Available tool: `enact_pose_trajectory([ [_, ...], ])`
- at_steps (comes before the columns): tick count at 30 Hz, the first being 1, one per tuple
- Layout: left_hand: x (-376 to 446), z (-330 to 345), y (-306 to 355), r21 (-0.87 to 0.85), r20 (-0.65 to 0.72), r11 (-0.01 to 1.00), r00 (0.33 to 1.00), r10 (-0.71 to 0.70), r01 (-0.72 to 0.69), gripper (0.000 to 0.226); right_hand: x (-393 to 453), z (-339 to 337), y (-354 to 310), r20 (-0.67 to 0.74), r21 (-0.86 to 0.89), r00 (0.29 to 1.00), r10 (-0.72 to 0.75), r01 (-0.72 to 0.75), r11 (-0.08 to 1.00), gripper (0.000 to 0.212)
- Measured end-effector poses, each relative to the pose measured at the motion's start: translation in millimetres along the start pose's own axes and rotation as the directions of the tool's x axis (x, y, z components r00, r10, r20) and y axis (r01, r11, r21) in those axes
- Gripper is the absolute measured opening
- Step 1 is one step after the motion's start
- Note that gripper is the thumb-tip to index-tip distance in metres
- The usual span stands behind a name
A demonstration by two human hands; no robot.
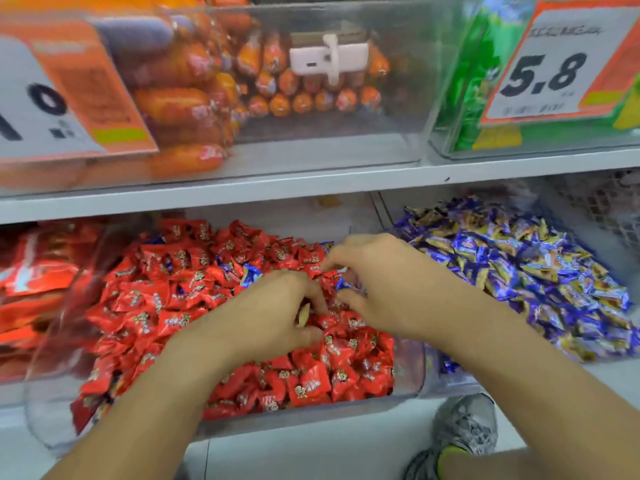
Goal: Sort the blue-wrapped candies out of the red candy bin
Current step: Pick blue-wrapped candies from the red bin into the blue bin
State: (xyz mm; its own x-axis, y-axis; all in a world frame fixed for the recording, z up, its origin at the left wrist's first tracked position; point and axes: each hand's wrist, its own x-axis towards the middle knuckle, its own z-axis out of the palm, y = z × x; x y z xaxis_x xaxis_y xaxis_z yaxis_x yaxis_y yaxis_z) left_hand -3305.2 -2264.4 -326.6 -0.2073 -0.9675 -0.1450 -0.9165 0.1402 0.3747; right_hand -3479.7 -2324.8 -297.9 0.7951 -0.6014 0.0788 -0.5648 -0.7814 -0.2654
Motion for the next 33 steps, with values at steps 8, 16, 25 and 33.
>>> enact_pose_trajectory([
  [8,-21.1,-17.6,-25.4,-0.185,-0.072,0.980,0.993,-0.090,0.076,0.037,41.4,7.9,-9.8,0.323,-0.405,0.906,0.274,-0.129,0.905,0.035],
  [16,-27.6,-25.2,-32.4,-0.506,-0.153,0.858,0.970,-0.190,0.089,0.029,45.0,9.4,-1.4,0.342,-0.269,0.919,0.197,-0.105,0.957,0.028],
  [25,-30.3,-34.9,-38.3,-0.460,-0.238,0.885,0.950,-0.200,0.071,0.022,50.5,-10.6,3.5,0.159,0.203,0.973,0.166,-0.197,0.959,0.015],
  [33,-27.8,-37.7,-38.3,-0.472,-0.456,0.878,0.831,-0.318,0.077,0.032,60.8,21.5,-11.1,0.417,0.020,0.883,0.218,-0.248,0.968,0.031],
])
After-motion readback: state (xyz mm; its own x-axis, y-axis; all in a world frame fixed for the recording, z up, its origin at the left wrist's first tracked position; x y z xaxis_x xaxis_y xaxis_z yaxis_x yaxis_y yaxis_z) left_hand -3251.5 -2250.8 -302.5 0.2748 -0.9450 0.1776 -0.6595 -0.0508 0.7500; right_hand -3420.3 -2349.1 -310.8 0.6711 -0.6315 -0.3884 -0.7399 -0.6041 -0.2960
